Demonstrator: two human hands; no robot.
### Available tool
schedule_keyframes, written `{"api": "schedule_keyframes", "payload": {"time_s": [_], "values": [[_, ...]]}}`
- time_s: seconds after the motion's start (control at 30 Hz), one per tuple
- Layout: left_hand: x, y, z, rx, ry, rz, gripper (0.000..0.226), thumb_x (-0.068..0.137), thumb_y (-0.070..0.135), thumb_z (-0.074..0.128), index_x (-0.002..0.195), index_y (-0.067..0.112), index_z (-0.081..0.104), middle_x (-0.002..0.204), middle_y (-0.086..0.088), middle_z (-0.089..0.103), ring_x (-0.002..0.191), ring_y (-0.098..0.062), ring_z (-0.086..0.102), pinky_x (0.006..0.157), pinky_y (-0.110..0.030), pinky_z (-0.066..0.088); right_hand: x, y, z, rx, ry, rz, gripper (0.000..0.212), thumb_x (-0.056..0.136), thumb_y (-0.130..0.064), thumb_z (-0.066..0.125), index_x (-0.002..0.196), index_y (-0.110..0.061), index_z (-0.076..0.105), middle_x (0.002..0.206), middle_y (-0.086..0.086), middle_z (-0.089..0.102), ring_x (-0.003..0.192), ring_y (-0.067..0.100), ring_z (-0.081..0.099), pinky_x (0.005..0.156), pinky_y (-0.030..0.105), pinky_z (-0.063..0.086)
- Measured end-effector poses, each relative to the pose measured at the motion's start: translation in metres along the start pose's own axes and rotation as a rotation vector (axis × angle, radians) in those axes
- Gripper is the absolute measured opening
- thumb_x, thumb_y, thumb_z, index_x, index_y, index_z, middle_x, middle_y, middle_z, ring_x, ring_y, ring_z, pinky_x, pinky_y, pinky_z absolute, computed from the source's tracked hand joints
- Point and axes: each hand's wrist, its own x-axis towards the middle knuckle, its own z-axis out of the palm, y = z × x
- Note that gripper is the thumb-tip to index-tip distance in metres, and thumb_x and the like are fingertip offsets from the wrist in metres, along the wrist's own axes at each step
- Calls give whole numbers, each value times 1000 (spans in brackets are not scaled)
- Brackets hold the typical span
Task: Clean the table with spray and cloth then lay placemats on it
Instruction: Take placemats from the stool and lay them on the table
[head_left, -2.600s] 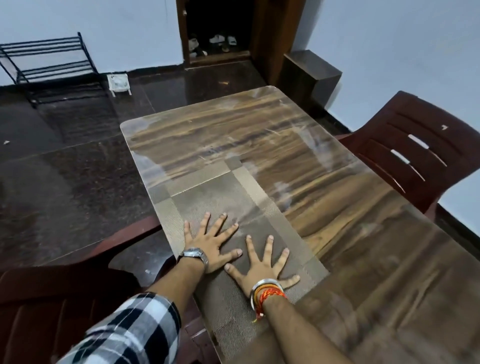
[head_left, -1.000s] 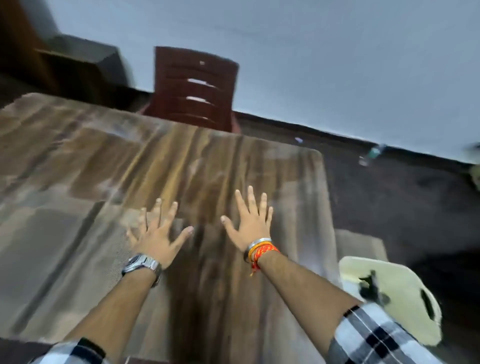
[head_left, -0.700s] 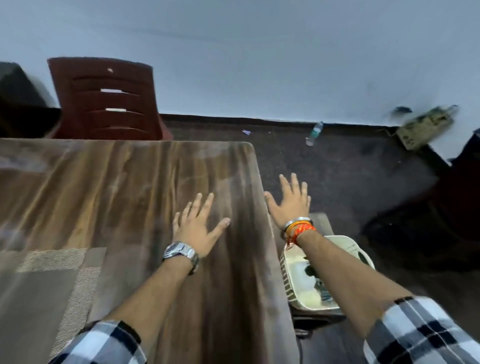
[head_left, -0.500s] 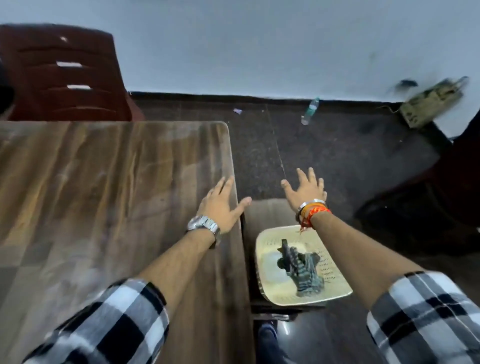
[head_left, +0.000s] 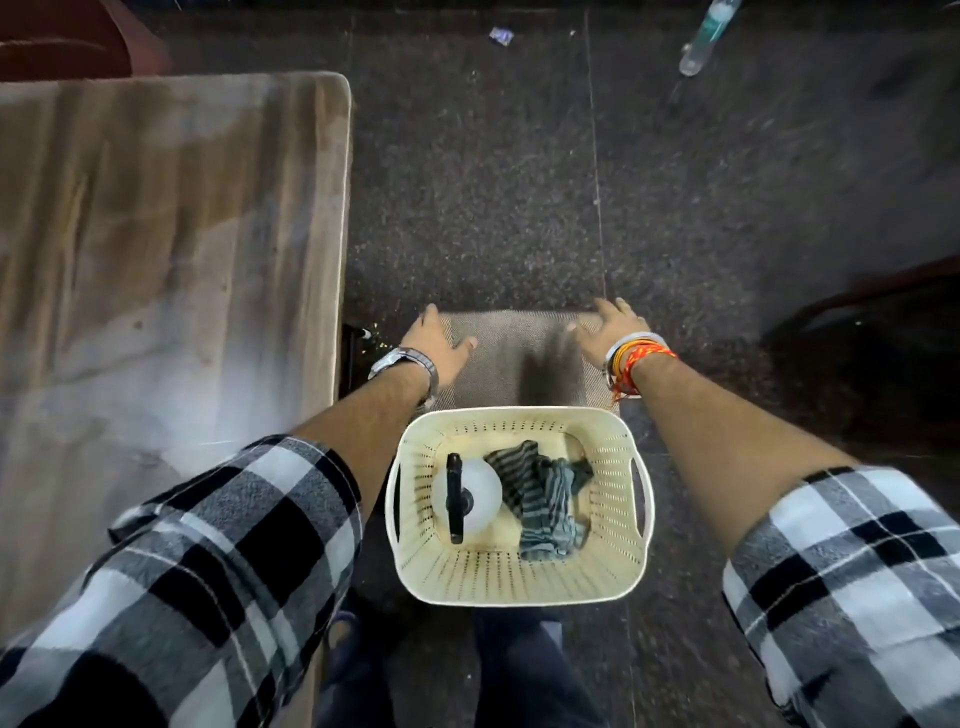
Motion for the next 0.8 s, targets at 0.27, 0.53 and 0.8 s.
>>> {"api": "schedule_keyframes", "payload": {"time_s": [0.27,0.53,0.8], "values": [[34,0,29,-61,-89,-283,86,99,48,55,158,3,10,153,-22,43,103,-31,64,78,-32,49,34,25,26,148,-150,123,76,88,-39,63,147,-9,25,144,18,43,129,35,44,106,36,37],[52,1,35,-306,26,-314,104,93,36,69,159,3,-4,169,-15,7,153,-30,20,118,-32,25,52,35,45,376,14,163,84,78,-32,76,142,-8,28,131,18,53,118,36,53,100,41,43],[63,-6,29,-497,166,-330,65,89,33,73,139,-1,51,140,-18,58,124,-30,60,91,-29,47,59,28,39,627,234,220,55,77,-26,78,121,-6,52,116,14,61,93,20,55,86,26,43]]}}
